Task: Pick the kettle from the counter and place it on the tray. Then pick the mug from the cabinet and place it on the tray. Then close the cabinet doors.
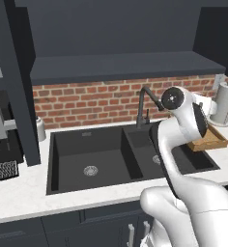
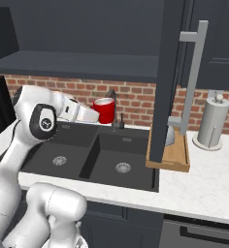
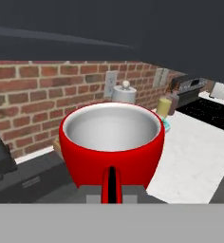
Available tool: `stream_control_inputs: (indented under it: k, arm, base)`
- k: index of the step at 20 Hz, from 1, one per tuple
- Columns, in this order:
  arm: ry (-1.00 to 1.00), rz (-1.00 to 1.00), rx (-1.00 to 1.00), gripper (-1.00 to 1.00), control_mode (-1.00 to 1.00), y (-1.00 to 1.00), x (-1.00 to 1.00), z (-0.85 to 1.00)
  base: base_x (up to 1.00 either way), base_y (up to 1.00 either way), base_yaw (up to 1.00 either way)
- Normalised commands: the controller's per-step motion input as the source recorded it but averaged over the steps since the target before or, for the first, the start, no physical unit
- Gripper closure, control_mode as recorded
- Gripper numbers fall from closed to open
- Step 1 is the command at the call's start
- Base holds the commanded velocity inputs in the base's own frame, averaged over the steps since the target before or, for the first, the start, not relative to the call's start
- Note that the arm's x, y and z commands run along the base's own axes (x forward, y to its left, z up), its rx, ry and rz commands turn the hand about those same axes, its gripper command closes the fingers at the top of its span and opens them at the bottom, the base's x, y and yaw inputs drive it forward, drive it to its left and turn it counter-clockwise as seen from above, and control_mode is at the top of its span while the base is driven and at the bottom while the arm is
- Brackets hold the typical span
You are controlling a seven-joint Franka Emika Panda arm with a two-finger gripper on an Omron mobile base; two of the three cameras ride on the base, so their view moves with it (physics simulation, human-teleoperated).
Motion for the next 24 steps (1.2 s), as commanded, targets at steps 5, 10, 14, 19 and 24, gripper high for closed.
stream_control_inputs:
  k: [5,10,14,19,24]
  arm:
    - [0.00,-0.37,0.00,1.00,-1.00,-0.41,0.26,-0.39]
    - [0.00,-0.30,0.00,1.00,-1.00,-0.42,0.17,-0.35]
    - [0.00,-0.18,0.00,1.00,-1.00,-0.36,0.05,-0.25]
    - [0.00,-0.09,0.00,1.00,-1.00,-0.20,0.07,-0.08]
    - [0.07,-0.01,0.00,1.00,-1.00,-0.29,0.24,-0.27]
  base:
    - [0.00,0.00,0.00]
    - [0.00,0.00,0.00]
    - [0.00,0.00,0.00]
    - [0.00,0.00,0.00]
    - [0.00,0.00,0.00]
